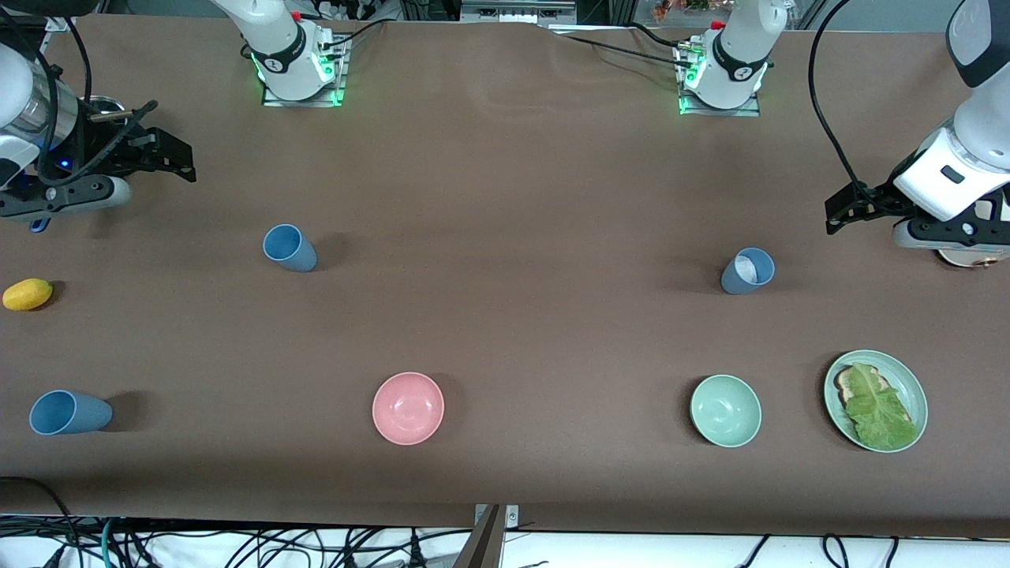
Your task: Stack blue cups with both arms
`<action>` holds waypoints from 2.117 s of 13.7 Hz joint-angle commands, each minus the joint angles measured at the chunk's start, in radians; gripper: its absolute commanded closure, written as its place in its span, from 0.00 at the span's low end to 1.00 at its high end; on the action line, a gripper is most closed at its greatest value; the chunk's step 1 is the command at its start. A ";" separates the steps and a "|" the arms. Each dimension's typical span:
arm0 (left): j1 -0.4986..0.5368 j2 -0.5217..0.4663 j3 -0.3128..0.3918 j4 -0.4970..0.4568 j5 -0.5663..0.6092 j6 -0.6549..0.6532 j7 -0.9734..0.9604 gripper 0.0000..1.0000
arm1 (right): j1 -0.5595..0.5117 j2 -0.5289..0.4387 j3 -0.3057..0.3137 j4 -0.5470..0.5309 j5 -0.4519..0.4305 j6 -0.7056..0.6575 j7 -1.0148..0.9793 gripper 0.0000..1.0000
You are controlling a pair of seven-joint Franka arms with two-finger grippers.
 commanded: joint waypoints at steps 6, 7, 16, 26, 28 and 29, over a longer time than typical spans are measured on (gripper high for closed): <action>0.003 -0.009 -0.001 0.007 -0.006 -0.015 -0.007 0.00 | -0.009 0.002 0.005 0.012 0.015 0.001 -0.011 0.00; 0.003 -0.009 -0.001 0.007 -0.006 -0.015 -0.010 0.00 | -0.011 0.003 0.005 0.011 0.017 0.000 -0.011 0.00; 0.003 -0.012 -0.003 0.004 -0.002 -0.019 -0.012 0.00 | -0.011 0.000 0.003 -0.019 0.017 -0.002 -0.011 0.00; 0.007 -0.009 0.004 0.007 -0.002 -0.036 -0.012 0.00 | -0.011 -0.003 0.003 -0.051 0.017 0.006 -0.011 0.00; 0.007 -0.009 0.002 0.007 -0.002 -0.036 -0.012 0.00 | -0.011 -0.004 0.002 -0.055 0.017 0.007 -0.011 0.00; 0.007 -0.009 0.002 0.007 -0.002 -0.036 -0.012 0.00 | -0.011 -0.004 0.003 -0.055 0.017 0.007 -0.011 0.00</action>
